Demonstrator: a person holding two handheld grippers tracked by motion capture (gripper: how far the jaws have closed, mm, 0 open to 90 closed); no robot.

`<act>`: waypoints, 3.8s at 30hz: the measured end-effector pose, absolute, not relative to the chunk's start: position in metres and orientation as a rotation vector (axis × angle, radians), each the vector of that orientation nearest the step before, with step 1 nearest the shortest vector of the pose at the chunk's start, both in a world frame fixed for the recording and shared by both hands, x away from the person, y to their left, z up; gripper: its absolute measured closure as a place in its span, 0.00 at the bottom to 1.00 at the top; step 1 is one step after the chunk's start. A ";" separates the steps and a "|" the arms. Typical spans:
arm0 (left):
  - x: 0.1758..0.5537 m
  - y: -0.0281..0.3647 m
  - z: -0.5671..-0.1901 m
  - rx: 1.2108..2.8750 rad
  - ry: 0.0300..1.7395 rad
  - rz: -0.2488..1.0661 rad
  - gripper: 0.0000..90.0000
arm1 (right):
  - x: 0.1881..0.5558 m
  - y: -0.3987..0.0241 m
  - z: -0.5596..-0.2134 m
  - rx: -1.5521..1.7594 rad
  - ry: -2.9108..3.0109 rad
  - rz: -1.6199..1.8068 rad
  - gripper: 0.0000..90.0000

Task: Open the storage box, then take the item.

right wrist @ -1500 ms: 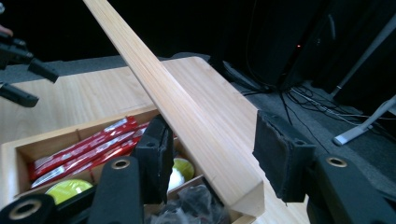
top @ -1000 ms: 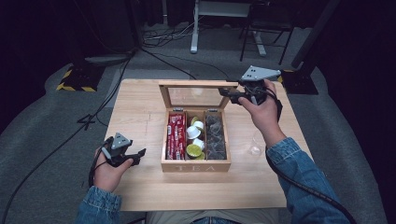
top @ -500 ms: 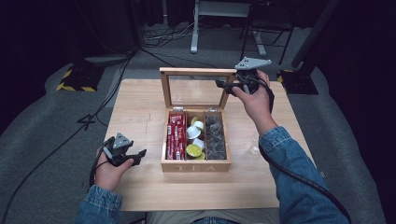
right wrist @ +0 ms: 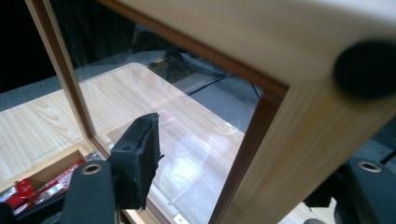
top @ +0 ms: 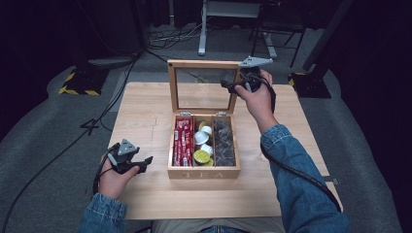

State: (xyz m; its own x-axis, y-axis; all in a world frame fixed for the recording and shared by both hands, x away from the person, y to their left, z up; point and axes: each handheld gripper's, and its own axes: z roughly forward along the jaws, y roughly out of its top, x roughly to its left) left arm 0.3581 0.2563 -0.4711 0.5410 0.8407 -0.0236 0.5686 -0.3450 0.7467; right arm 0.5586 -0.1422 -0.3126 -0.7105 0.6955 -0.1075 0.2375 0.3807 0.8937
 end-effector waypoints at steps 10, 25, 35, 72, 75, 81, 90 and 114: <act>0.358 0.256 -0.471 2.052 1.135 0.477 0.37 | 0.571 -0.133 -0.327 0.846 2.172 1.247 0.24; 0.359 0.257 -0.473 2.052 1.140 0.466 0.37 | 0.584 -0.130 -0.348 0.890 2.197 1.237 0.20; 0.359 0.255 -0.475 2.051 1.147 0.458 0.36 | 0.590 -0.127 -0.363 0.931 2.214 1.226 0.18; 0.366 0.253 -0.474 2.059 1.164 0.420 0.37 | 0.549 -0.170 -0.317 0.858 2.214 1.279 0.23; 0.366 0.254 -0.473 2.063 1.165 0.397 0.38 | 0.536 -0.174 -0.311 0.829 2.240 1.302 0.25; 0.366 0.254 -0.471 2.058 1.169 0.404 0.37 | 0.507 -0.183 -0.299 0.770 2.271 1.343 0.26; 0.364 0.254 -0.471 2.069 1.178 0.412 0.37 | 0.481 -0.184 -0.303 0.757 2.331 1.296 0.29; 0.345 0.263 -0.481 2.092 1.184 0.390 0.35 | 0.476 -0.160 -0.373 0.806 2.517 1.229 0.39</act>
State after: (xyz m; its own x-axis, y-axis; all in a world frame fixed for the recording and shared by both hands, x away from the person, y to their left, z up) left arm 0.3452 0.2627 -0.4813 0.5385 0.8394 -0.0735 0.6315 -0.3443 0.6947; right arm 0.4765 -0.1600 -0.3727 -0.8235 0.5662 0.0364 0.3768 0.4978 0.7811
